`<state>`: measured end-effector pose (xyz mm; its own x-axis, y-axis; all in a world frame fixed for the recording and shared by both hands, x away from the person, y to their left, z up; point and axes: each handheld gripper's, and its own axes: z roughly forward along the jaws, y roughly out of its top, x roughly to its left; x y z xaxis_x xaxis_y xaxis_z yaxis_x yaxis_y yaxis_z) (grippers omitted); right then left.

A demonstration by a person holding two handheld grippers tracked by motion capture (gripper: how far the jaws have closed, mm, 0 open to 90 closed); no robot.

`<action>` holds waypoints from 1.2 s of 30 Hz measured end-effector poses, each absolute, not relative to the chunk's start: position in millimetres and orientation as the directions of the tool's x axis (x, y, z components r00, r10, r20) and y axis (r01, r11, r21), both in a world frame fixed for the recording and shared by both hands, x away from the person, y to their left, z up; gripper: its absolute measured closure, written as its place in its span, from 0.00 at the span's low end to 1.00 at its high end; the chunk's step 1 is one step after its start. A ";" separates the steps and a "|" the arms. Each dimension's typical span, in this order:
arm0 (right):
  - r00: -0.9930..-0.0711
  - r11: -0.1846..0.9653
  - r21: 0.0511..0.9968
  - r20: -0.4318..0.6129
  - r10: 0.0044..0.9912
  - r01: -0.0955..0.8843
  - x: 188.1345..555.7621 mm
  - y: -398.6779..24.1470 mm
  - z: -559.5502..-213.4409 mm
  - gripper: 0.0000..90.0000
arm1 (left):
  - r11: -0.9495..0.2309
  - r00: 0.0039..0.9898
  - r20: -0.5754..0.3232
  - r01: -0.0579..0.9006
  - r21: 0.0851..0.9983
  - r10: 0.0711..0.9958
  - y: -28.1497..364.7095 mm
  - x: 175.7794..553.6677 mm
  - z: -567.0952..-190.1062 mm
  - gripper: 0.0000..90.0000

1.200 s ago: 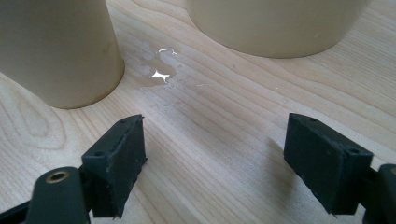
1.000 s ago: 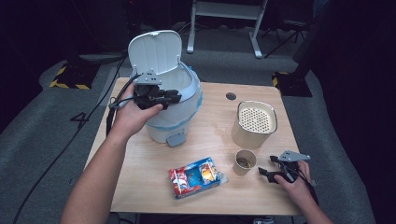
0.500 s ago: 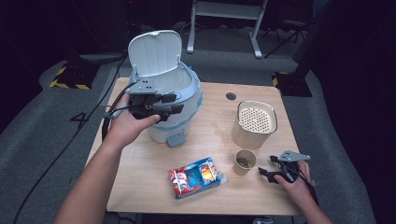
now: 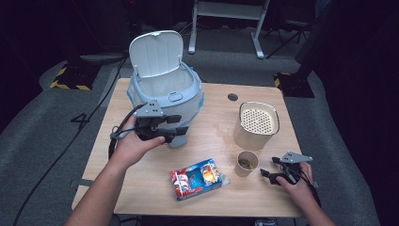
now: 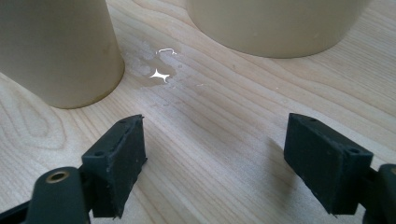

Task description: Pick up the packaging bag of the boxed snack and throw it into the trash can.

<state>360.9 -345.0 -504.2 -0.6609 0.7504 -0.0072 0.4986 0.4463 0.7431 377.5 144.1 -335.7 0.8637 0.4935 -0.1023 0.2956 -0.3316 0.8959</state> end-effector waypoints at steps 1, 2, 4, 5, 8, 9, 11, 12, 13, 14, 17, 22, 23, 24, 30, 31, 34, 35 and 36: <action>-0.661 0.446 0.743 -0.007 0.751 0.499 360.9 -344.9 -504.2 0.23 | -0.331 0.863 -0.111 0.305 0.893 0.493 142.5 376.1 -341.0 0.55; -0.661 0.446 0.743 -0.007 0.750 0.499 360.9 -345.0 -504.2 0.23 | -0.333 0.864 -0.117 0.309 0.891 0.489 140.9 374.8 -346.4 0.55; -0.661 0.446 0.743 -0.007 0.750 0.499 360.9 -345.0 -504.2 0.23 | -0.331 0.867 -0.132 0.319 0.888 0.481 137.4 372.2 -357.6 0.55; -0.661 0.446 0.743 -0.007 0.750 0.499 360.9 -345.0 -504.2 0.23 | -0.333 0.869 -0.137 0.322 0.886 0.475 136.0 371.4 -363.3 0.56; -0.661 0.446 0.743 -0.007 0.751 0.499 360.8 -344.9 -504.2 0.23 | -0.325 0.871 -0.178 0.350 0.878 0.457 131.5 370.5 -381.0 0.56; -0.661 0.446 0.743 -0.007 0.750 0.499 360.8 -344.9 -504.2 0.23 | -0.320 0.871 -0.192 0.360 0.876 0.453 130.4 370.8 -386.8 0.57; -0.661 0.446 0.743 -0.007 0.750 0.499 360.9 -344.9 -504.2 0.23 | -0.312 0.866 -0.223 0.385 0.869 0.447 128.1 371.6 -398.5 0.59; -0.661 0.446 0.743 -0.007 0.750 0.499 360.9 -345.0 -504.2 0.23 | -0.315 0.865 -0.228 0.391 0.865 0.447 126.6 372.2 -404.4 0.60; -0.661 0.446 0.743 -0.007 0.750 0.499 360.9 -345.0 -504.2 0.23 | -0.321 0.864 -0.235 0.399 0.859 0.445 125.2 372.6 -410.0 0.60; -0.661 0.446 0.743 -0.007 0.750 0.499 360.9 -345.0 -504.2 0.23 | -0.329 0.863 -0.237 0.404 0.853 0.445 123.8 372.9 -415.4 0.61; -0.661 0.446 0.743 -0.007 0.750 0.499 360.9 -345.0 -504.2 0.23 | -0.343 0.862 -0.254 0.422 0.839 0.439 119.1 372.5 -430.2 0.64; -0.661 0.446 0.743 -0.007 0.750 0.498 360.9 -344.9 -504.3 0.23 | -0.382 0.858 -0.262 0.444 0.811 0.442 113.9 374.1 -450.6 0.71; -0.661 0.446 0.743 -0.007 0.750 0.499 360.9 -345.0 -504.2 0.23 | -0.378 0.854 -0.275 0.454 0.807 0.441 112.8 374.1 -454.0 0.71; -0.661 0.446 0.743 -0.007 0.750 0.499 360.9 -344.9 -504.2 0.23 | -0.385 0.855 -0.276 0.457 0.802 0.439 112.4 374.8 -456.7 0.71; -0.661 0.446 0.743 -0.007 0.750 0.499 360.9 -345.0 -504.2 0.23 | -0.450 0.857 -0.270 0.470 0.760 0.439 107.9 376.4 -471.0 0.72; -0.661 0.446 0.743 -0.007 0.750 0.499 360.9 -344.9 -504.2 0.23 | -0.455 0.856 -0.268 0.471 0.756 0.441 107.0 376.5 -473.2 0.72; -0.661 0.446 0.743 -0.007 0.750 0.499 360.9 -345.0 -504.2 0.23 | -0.466 0.849 -0.278 0.489 0.738 0.450 106.2 376.6 -478.6 0.73; -0.661 0.446 0.743 -0.007 0.750 0.499 360.9 -344.9 -504.2 0.23 | -0.467 0.848 -0.277 0.489 0.737 0.451 106.1 377.0 -480.1 0.73; -0.661 0.446 0.743 -0.007 0.750 0.499 360.9 -344.9 -504.2 0.23 | -0.460 0.844 -0.288 0.497 0.735 0.452 106.3 377.1 -481.0 0.73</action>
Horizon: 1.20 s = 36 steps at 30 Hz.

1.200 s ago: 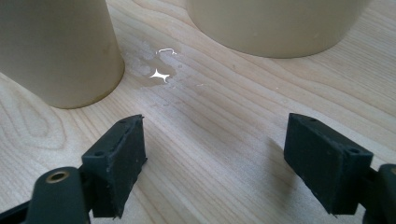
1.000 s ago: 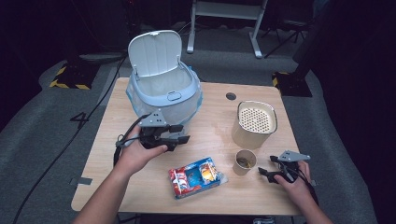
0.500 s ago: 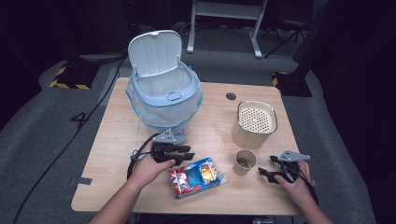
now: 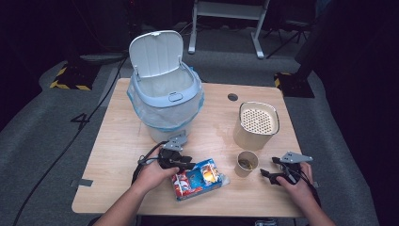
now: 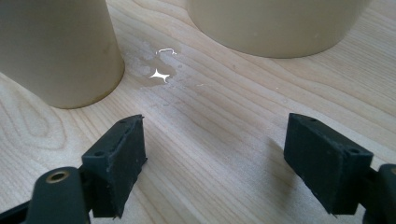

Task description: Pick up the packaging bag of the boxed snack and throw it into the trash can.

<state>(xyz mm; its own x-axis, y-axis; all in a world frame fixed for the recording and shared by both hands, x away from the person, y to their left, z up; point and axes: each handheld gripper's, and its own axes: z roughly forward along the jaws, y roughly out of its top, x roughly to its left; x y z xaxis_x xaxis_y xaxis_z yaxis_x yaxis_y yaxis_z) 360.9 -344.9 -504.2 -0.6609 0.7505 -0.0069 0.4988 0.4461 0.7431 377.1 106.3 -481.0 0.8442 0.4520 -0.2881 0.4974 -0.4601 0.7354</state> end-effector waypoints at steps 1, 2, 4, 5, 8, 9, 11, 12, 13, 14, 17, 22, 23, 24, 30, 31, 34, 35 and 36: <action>-0.661 0.446 0.743 -0.007 0.750 0.499 360.9 -345.0 -504.2 0.23 | -0.458 0.843 -0.295 0.502 0.734 0.451 106.8 377.4 -481.2 0.74; -0.661 0.446 0.743 -0.007 0.750 0.499 360.9 -345.0 -504.2 0.23 | -0.457 0.842 -0.301 0.505 0.732 0.448 107.2 377.6 -481.3 0.75; -0.661 0.446 0.743 -0.007 0.750 0.499 360.9 -345.0 -504.2 0.23 | -0.447 0.835 -0.318 0.518 0.729 0.450 107.2 377.7 -482.3 0.77; -0.661 0.445 0.744 -0.007 0.751 0.499 360.9 -344.9 -504.3 0.23 | -0.441 0.830 -0.331 0.528 0.726 0.449 107.1 377.7 -483.0 0.78; -0.661 0.445 0.744 -0.007 0.751 0.499 360.9 -344.9 -504.3 0.23 | -0.435 0.823 -0.347 0.541 0.720 0.449 108.0 378.4 -484.1 0.79; -0.661 0.446 0.743 -0.007 0.750 0.499 360.9 -344.9 -504.2 0.23 | -0.434 0.822 -0.351 0.544 0.718 0.449 108.4 378.6 -484.2 0.79; -0.661 0.446 0.743 -0.007 0.751 0.499 360.9 -344.9 -504.2 0.23 | -0.428 0.819 -0.354 0.548 0.719 0.452 108.6 378.8 -485.1 0.79; -0.661 0.446 0.743 -0.007 0.750 0.499 360.9 -345.0 -504.2 0.23 | -0.422 0.815 -0.365 0.554 0.718 0.451 108.8 378.7 -485.0 0.78; -0.661 0.446 0.743 -0.007 0.750 0.499 360.9 -344.9 -504.2 0.23 | -0.416 0.813 -0.370 0.557 0.719 0.449 109.2 378.5 -485.0 0.79; -0.661 0.446 0.743 -0.007 0.750 0.499 360.9 -345.0 -504.2 0.23 | -0.414 0.820 -0.371 0.549 0.726 0.436 109.5 378.4 -484.7 0.78; -0.661 0.446 0.743 -0.007 0.750 0.499 360.9 -344.9 -504.2 0.23 | -0.422 0.826 -0.366 0.542 0.727 0.429 108.7 377.2 -484.6 0.77; -0.661 0.446 0.743 -0.007 0.750 0.499 360.9 -345.0 -504.2 0.23 | -0.433 0.821 -0.359 0.547 0.716 0.443 107.4 377.6 -485.7 0.78; -0.661 0.446 0.743 -0.007 0.750 0.499 360.9 -345.0 -504.2 0.23 | -0.433 0.820 -0.361 0.550 0.714 0.445 107.3 377.6 -486.0 0.79; -0.661 0.446 0.743 -0.007 0.750 0.499 360.9 -345.0 -504.2 0.23 | -0.436 0.819 -0.365 0.552 0.710 0.443 106.7 377.3 -486.5 0.79; -0.661 0.446 0.743 -0.007 0.750 0.499 360.9 -345.0 -504.2 0.23 | -0.499 0.833 -0.319 0.533 0.683 0.452 103.4 376.2 -487.4 0.83; -0.661 0.446 0.743 -0.007 0.750 0.499 360.9 -345.0 -504.2 0.23 | -0.503 0.834 -0.315 0.530 0.683 0.452 103.3 376.4 -487.1 0.84; -0.661 0.446 0.743 -0.007 0.750 0.499 360.9 -345.0 -504.2 0.23 | -0.518 0.838 -0.296 0.523 0.677 0.459 103.1 376.5 -485.6 0.87; -0.661 0.446 0.743 -0.007 0.750 0.499 360.9 -345.0 -504.2 0.23 | -0.520 0.838 -0.293 0.522 0.676 0.461 103.2 376.4 -485.4 0.88; -0.661 0.446 0.743 -0.007 0.750 0.499 360.9 -345.0 -504.2 0.23 | -0.521 0.837 -0.287 0.521 0.676 0.465 103.1 376.0 -485.2 0.89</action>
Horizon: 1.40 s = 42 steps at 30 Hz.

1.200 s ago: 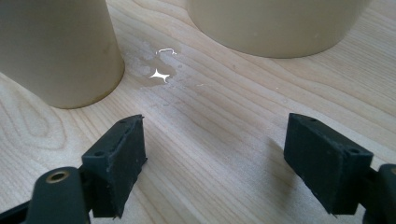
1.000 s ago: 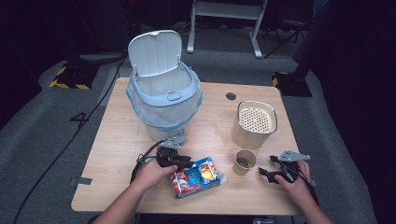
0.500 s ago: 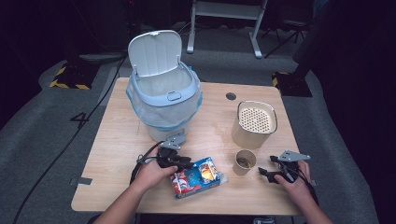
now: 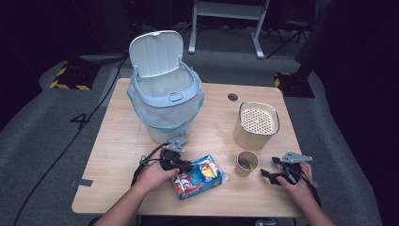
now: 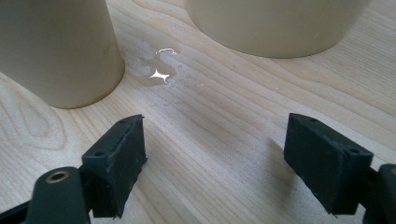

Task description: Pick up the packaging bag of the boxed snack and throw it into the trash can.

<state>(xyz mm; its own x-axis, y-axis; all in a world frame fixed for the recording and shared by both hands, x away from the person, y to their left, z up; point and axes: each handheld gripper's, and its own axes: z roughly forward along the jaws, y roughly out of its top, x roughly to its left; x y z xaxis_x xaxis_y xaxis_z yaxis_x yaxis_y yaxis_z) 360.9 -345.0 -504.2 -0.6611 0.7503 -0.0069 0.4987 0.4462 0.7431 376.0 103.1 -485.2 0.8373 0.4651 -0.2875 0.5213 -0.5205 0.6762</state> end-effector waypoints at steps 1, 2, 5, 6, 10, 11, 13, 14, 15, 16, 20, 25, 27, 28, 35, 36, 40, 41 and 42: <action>-0.661 0.446 0.743 -0.007 0.750 0.499 360.9 -345.0 -504.2 0.23 | -0.523 0.838 -0.281 0.520 0.676 0.468 103.3 375.7 -484.7 0.90; -0.661 0.446 0.743 -0.007 0.750 0.499 360.9 -345.0 -504.2 0.23 | -0.523 0.838 -0.281 0.518 0.677 0.467 103.3 375.4 -484.6 0.90; -0.661 0.446 0.743 -0.007 0.750 0.499 360.9 -345.0 -504.2 0.23 | -0.500 0.837 -0.306 0.523 0.690 0.454 104.9 374.4 -482.5 0.93; -0.661 0.446 0.743 -0.007 0.750 0.499 360.9 -345.0 -504.2 0.23 | -0.464 0.831 -0.333 0.533 0.708 0.446 106.6 374.1 -480.3 1.00; -0.661 0.446 0.743 -0.007 0.750 0.499 360.9 -345.0 -504.2 0.23 | -0.428 0.834 -0.337 0.522 0.738 0.438 110.1 373.2 -470.6 1.00; -0.661 0.446 0.743 -0.007 0.750 0.499 360.9 -345.0 -504.2 0.23 | -0.424 0.836 -0.337 0.519 0.742 0.433 110.5 373.0 -469.2 1.00; -0.661 0.446 0.743 -0.007 0.750 0.499 360.9 -345.0 -504.2 0.23 | -0.419 0.841 -0.330 0.508 0.753 0.429 111.0 371.7 -465.6 1.00; -0.661 0.446 0.743 -0.007 0.750 0.499 360.9 -345.0 -504.3 0.23 | -0.413 0.843 -0.329 0.504 0.758 0.426 111.2 371.2 -463.0 1.00; -0.661 0.446 0.743 -0.007 0.750 0.499 360.9 -345.0 -504.2 0.23 | -0.406 0.845 -0.322 0.497 0.767 0.427 111.7 370.6 -459.8 1.00; -0.661 0.445 0.744 -0.007 0.751 0.499 360.9 -344.9 -504.3 0.23 | -0.395 0.848 -0.318 0.489 0.778 0.424 112.5 370.2 -456.2 1.00; -0.661 0.446 0.743 -0.007 0.750 0.499 360.9 -345.0 -504.2 0.23 | -0.362 0.857 -0.274 0.446 0.818 0.437 116.1 367.1 -439.0 1.00; -0.661 0.446 0.743 -0.007 0.750 0.499 360.9 -345.0 -504.3 0.23 | -0.292 0.858 -0.231 0.391 0.873 0.459 124.1 366.4 -419.8 1.00; -0.661 0.446 0.743 -0.007 0.751 0.499 360.9 -345.0 -504.2 0.23 | -0.271 0.858 -0.218 0.372 0.888 0.464 126.1 366.3 -412.4 1.00; -0.661 0.446 0.743 -0.007 0.750 0.499 360.9 -345.0 -504.2 0.23 | -0.270 0.861 -0.208 0.361 0.893 0.464 127.2 366.7 -408.4 1.00; -0.661 0.446 0.743 -0.007 0.750 0.499 360.9 -345.0 -504.3 0.23 | -0.241 0.870 -0.146 0.286 0.927 0.472 129.5 371.1 -377.2 1.00; -0.661 0.446 0.743 -0.007 0.750 0.499 360.9 -345.0 -504.2 0.23 | -0.235 0.870 -0.141 0.279 0.931 0.473 129.4 371.4 -372.5 1.00; -0.661 0.446 0.743 -0.007 0.751 0.499 360.9 -345.0 -504.3 0.23 | -0.216 0.874 -0.121 0.247 0.945 0.470 129.6 374.0 -354.4 1.00; -0.661 0.446 0.743 -0.007 0.750 0.499 360.9 -345.0 -504.3 0.23 | -0.212 0.876 -0.118 0.240 0.947 0.467 130.2 375.1 -350.3 1.00; -0.661 0.446 0.743 -0.007 0.751 0.499 360.8 -345.0 -504.3 0.23 | -0.203 0.876 -0.119 0.237 0.950 0.467 130.7 375.9 -346.2 1.00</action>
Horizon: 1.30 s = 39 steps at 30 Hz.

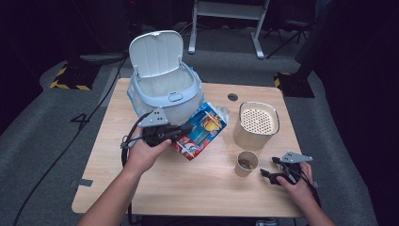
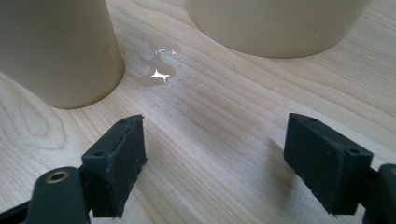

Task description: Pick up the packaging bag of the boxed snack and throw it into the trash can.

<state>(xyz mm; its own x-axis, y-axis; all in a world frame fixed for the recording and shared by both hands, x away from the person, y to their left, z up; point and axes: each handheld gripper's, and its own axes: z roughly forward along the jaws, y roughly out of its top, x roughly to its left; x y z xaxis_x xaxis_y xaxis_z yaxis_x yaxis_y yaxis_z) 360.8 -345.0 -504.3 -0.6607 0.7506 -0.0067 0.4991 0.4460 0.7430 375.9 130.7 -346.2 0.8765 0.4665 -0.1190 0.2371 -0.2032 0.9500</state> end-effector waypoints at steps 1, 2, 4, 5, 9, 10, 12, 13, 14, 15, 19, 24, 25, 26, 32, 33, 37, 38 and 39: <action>-0.661 0.446 0.743 -0.007 0.751 0.499 360.8 -345.0 -504.3 0.23 | -0.201 0.877 -0.108 0.225 0.953 0.468 131.6 377.2 -342.1 1.00; -0.661 0.446 0.743 -0.008 0.751 0.498 360.8 -344.9 -504.3 0.23 | -0.193 0.877 -0.106 0.219 0.956 0.469 132.1 378.3 -338.2 1.00; -0.661 0.446 0.743 -0.008 0.751 0.498 360.8 -344.9 -504.3 0.23 | -0.188 0.878 -0.093 0.203 0.961 0.470 133.2 380.9 -330.5 1.00; -0.661 0.447 0.743 -0.008 0.750 0.498 360.8 -344.9 -504.3 0.23 | -0.184 0.878 -0.089 0.196 0.963 0.471 133.4 382.0 -326.8 1.00; -0.660 0.446 0.744 -0.008 0.751 0.498 360.5 -344.9 -504.4 0.23 | -0.173 0.882 -0.076 0.175 0.969 0.466 134.7 386.2 -312.5 1.00; -0.659 0.445 0.744 -0.008 0.752 0.498 360.5 -344.9 -504.4 0.23 | -0.173 0.883 -0.074 0.172 0.970 0.463 135.4 387.2 -308.9 1.00; -0.659 0.445 0.744 -0.008 0.752 0.499 360.5 -344.9 -504.4 0.23 | -0.166 0.884 -0.076 0.170 0.971 0.461 137.4 388.7 -301.7 1.00; -0.659 0.445 0.744 -0.008 0.752 0.499 360.5 -344.9 -504.3 0.23 | -0.163 0.884 -0.073 0.165 0.973 0.462 138.8 389.7 -298.0 1.00; -0.659 0.445 0.744 -0.008 0.752 0.498 360.5 -344.9 -504.4 0.23 | -0.158 0.884 -0.070 0.161 0.974 0.463 140.9 391.0 -293.5 1.00; -0.660 0.445 0.744 -0.008 0.751 0.498 360.5 -344.9 -504.4 0.23 | -0.154 0.881 -0.069 0.157 0.976 0.467 142.1 391.9 -291.0 1.00; -0.658 0.446 0.743 -0.010 0.753 0.499 360.3 -344.8 -504.3 0.23 | -0.135 0.876 -0.068 0.150 0.979 0.478 147.6 396.1 -277.7 1.00; -0.658 0.446 0.743 -0.009 0.753 0.499 360.3 -344.8 -504.3 0.23 | -0.128 0.878 -0.048 0.123 0.984 0.477 153.3 399.9 -262.3 1.00; -0.659 0.445 0.744 -0.008 0.752 0.499 360.3 -344.8 -504.4 0.23 | -0.125 0.878 -0.046 0.119 0.985 0.476 154.4 400.4 -259.5 1.00; -0.658 0.446 0.743 -0.009 0.753 0.499 360.3 -344.8 -504.3 0.23 | -0.121 0.877 -0.044 0.115 0.986 0.479 155.5 400.9 -256.8 1.00; -0.658 0.446 0.743 -0.009 0.753 0.499 360.3 -344.8 -504.3 0.23 | -0.101 0.864 -0.027 0.090 0.991 0.503 162.3 406.2 -240.5 1.00; -0.659 0.445 0.744 -0.008 0.752 0.499 360.4 -344.8 -504.4 0.23 | -0.102 0.860 -0.020 0.084 0.991 0.510 163.9 407.7 -238.0 1.00; -0.658 0.446 0.743 -0.009 0.753 0.499 360.3 -344.8 -504.3 0.23 | -0.092 0.846 -0.018 0.079 0.993 0.533 170.1 413.8 -230.0 1.00; -0.658 0.446 0.743 -0.009 0.753 0.499 360.3 -344.8 -504.3 0.23 | -0.089 0.842 -0.018 0.078 0.993 0.539 171.5 415.4 -228.8 1.00; -0.658 0.446 0.743 -0.009 0.753 0.499 360.3 -344.8 -504.3 0.23 | -0.088 0.839 -0.016 0.076 0.993 0.544 173.2 417.2 -227.6 1.00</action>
<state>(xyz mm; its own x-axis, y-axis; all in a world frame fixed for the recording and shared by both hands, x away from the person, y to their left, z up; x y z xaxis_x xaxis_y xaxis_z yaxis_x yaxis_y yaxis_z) 360.3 -344.8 -504.3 -0.6582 0.7528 -0.0094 0.4991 0.4456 0.7432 417.2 173.2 -227.6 0.8389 0.5440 -0.0163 0.0763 -0.0878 0.9932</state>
